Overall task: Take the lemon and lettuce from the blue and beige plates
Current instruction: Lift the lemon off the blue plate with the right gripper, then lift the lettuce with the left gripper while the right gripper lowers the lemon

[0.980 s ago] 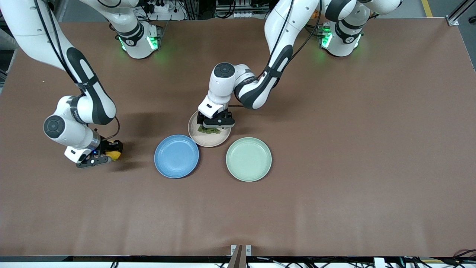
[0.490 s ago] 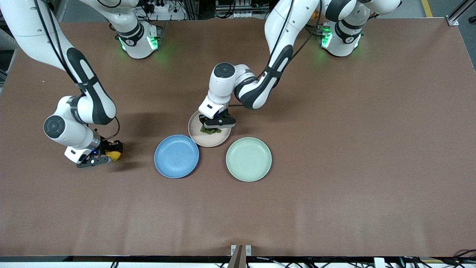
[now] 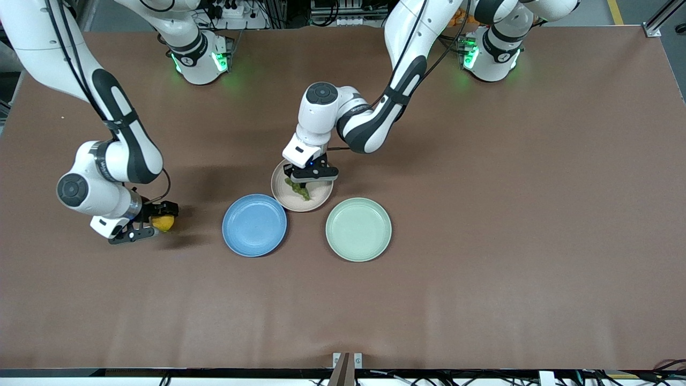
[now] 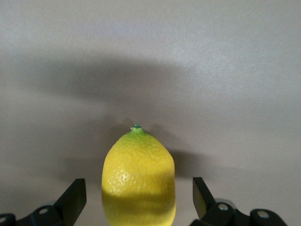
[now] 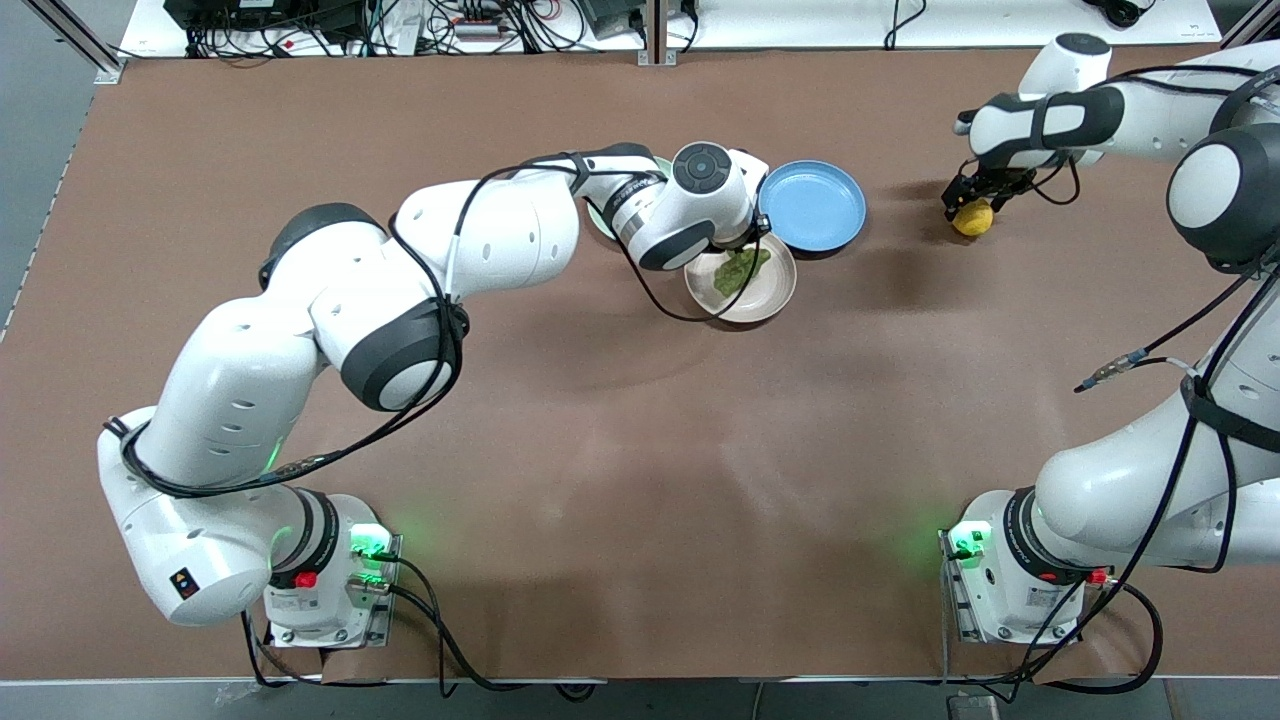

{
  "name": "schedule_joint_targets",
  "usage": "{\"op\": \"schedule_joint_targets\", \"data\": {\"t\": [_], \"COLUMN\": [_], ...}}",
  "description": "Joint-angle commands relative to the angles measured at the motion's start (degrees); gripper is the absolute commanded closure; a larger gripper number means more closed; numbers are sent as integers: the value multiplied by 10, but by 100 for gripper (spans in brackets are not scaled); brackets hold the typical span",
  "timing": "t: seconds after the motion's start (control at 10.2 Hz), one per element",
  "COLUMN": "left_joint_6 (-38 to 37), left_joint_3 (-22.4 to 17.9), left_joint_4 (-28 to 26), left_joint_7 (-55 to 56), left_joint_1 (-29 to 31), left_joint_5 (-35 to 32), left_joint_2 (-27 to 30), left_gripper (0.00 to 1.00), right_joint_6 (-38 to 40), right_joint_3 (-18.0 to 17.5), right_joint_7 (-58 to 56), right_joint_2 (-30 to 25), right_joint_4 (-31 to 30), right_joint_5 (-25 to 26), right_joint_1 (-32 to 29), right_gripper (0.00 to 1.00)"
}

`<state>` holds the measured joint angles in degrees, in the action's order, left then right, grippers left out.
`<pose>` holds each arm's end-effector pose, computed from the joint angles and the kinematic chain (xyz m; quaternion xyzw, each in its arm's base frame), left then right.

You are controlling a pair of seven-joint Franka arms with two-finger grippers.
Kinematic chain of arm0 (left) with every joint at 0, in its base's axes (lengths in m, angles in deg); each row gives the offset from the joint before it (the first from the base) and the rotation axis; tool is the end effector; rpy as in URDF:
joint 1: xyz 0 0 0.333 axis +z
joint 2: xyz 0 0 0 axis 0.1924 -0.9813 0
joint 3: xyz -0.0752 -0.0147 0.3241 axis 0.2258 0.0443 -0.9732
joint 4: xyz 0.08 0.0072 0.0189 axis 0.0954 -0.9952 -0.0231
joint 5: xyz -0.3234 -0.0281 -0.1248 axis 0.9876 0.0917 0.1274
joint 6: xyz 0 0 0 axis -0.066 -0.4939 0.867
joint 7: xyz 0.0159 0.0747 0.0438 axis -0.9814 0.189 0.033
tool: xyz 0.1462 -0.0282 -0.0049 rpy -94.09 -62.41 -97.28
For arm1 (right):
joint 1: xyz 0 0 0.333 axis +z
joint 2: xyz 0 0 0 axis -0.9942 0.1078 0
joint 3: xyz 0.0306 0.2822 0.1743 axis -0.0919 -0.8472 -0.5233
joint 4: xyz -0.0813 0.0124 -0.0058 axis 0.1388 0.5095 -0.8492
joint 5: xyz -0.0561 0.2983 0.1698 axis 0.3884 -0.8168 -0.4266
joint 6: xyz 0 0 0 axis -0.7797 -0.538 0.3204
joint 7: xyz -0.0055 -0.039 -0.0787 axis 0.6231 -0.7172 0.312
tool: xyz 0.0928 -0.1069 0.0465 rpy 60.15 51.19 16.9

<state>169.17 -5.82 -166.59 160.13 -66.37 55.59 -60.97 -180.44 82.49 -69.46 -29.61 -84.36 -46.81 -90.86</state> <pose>0.4259 -0.6144 0.2323 0.9782 0.1024 0.1116 0.1421 0.5743 -0.0456 0.2129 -0.9926 -0.1044 0.0614 0.0085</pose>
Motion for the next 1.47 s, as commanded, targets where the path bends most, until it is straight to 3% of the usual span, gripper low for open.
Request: {"op": "schedule_joint_targets", "data": {"t": [0.0,0.2,0.49,0.98,1.37], "left_joint_6": [-56,-116,-221,-238,-297], "left_joint_3": [-3,-3,-2,-3,-1], "left_joint_4": [-9,-9,-9,-8,-9], "left_joint_7": [23,16,18,13,-61], "left_joint_1": [6,21,43,133,195], "left_joint_5": [-14,-15,-12,-17,-16], "left_joint_2": [39,65,111,115,129], "left_gripper": [100,100,100,100,100], "right_joint_6": [64,116,117,138,128], "right_joint_3": [-12,-15,-45,-58,-58], "right_joint_7": [3,2,1,-1,-3], "right_joint_2": [-3,-3,-27,-66,-134], "right_joint_4": [42,70,75,74,4], "right_joint_5": [0,-1,0,1,9], "right_joint_1": [-6,3,18,25,27], "right_gripper": [0,0,0,0,0]}}
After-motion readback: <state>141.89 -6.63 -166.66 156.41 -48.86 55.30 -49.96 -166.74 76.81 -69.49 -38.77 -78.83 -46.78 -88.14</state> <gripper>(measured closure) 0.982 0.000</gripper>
